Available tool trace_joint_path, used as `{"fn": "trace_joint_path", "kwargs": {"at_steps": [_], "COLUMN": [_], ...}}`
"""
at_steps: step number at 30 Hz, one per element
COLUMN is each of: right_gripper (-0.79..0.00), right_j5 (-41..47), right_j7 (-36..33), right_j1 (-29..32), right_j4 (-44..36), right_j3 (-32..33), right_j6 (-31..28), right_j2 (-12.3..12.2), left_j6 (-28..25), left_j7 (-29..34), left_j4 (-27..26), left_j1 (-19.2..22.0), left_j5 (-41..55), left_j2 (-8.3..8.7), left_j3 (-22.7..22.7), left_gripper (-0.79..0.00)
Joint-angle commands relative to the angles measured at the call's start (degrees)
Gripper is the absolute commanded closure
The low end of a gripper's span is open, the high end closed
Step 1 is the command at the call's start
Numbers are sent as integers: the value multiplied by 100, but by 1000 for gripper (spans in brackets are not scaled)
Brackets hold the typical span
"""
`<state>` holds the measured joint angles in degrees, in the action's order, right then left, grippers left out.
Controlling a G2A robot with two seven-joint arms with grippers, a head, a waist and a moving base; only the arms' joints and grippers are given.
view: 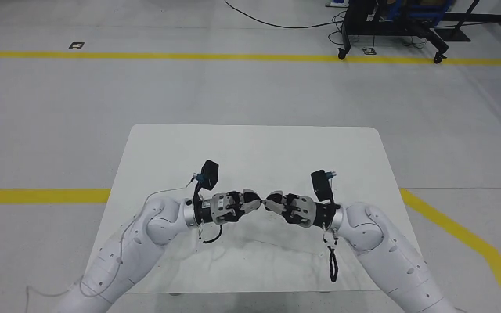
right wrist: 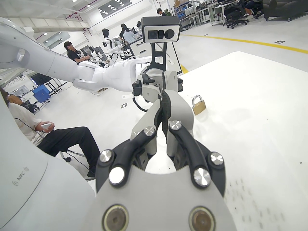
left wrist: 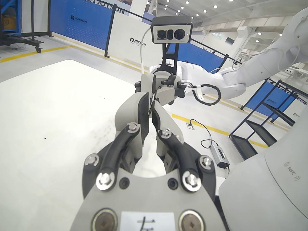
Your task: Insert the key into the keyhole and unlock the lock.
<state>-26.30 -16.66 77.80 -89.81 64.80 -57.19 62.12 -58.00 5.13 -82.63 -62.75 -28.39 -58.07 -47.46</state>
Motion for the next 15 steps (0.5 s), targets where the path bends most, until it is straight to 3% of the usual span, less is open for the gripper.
{"fn": "trace_joint_path", "kwargs": {"at_steps": [1,8,15], "right_gripper": [0,0,0], "right_j5": [28,-34,-212], "right_j7": [-14,50,571], "right_j1": [3,56,465], "right_j4": [4,83,281], "right_j3": [19,226,1211], "right_j6": [-8,-31,-81], "right_j2": [-10,-57,-213], "left_j6": [0,0,43], "left_j7": [-101,-606,-964], "left_j4": [-38,-208,-326], "left_j1": [-27,-237,-733], "left_j5": [-79,-362,-746], "left_j2": [17,165,390], "left_j3": [2,-342,-1139], "left_gripper": [-785,-785,-785]}}
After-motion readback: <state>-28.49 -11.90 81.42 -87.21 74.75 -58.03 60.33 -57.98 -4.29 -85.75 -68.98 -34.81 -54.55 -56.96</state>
